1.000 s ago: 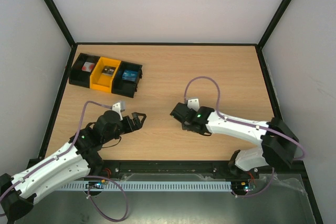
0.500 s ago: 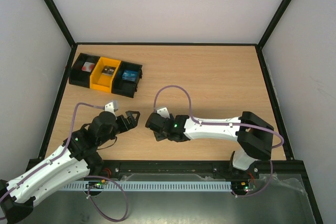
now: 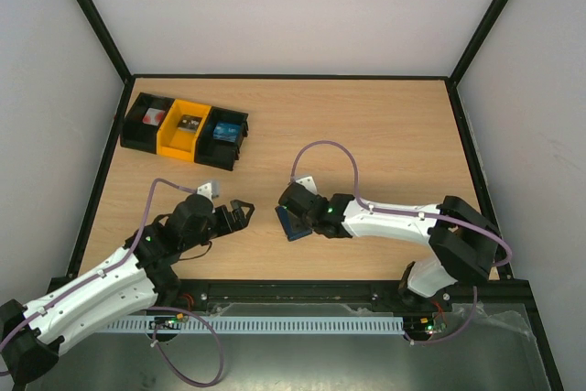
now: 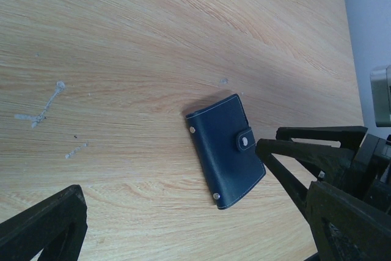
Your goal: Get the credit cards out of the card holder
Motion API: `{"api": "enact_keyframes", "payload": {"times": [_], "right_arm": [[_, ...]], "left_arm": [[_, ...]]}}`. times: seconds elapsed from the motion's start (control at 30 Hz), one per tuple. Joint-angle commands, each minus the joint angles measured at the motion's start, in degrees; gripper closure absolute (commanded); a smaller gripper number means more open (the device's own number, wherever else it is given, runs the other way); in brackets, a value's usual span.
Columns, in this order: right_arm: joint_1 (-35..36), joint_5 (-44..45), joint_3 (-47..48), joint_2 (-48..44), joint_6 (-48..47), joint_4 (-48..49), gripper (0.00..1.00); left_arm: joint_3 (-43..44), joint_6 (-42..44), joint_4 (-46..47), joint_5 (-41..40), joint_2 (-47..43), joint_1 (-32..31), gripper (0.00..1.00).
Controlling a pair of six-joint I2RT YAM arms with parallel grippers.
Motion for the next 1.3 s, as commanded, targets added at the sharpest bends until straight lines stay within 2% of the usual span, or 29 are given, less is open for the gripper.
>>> {"api": "enact_keyframes", "payload": {"times": [0.0, 0.4, 0.63, 0.9, 1.27], "right_arm": [[-1.19, 1.49, -0.79, 1.41, -3.23, 2.44, 0.62], [-1.24, -0.11, 1.00, 8.57, -4.74, 3.08, 0.66], [-1.20, 2.76, 1.40, 8.89, -4.36, 0.49, 0.77], [-1.22, 3.00, 0.66, 7.70, -4.65, 1.01, 0.98], [-0.20, -4.37, -1.19, 4.51, -3.33, 6.89, 0.98]], "left_arm": [[-0.85, -0.21, 2.68, 1.15, -0.55, -0.19, 0.02], [-0.84, -0.98, 2.33, 1.00, -0.81, -0.18, 0.02], [-1.27, -1.10, 1.65, 0.92, -1.43, -0.13, 0.02], [-2.07, -1.13, 1.58, 1.36, -2.30, -0.19, 0.02], [-4.38, -2.68, 4.22, 2.88, -4.80, -0.14, 0.04]]}}
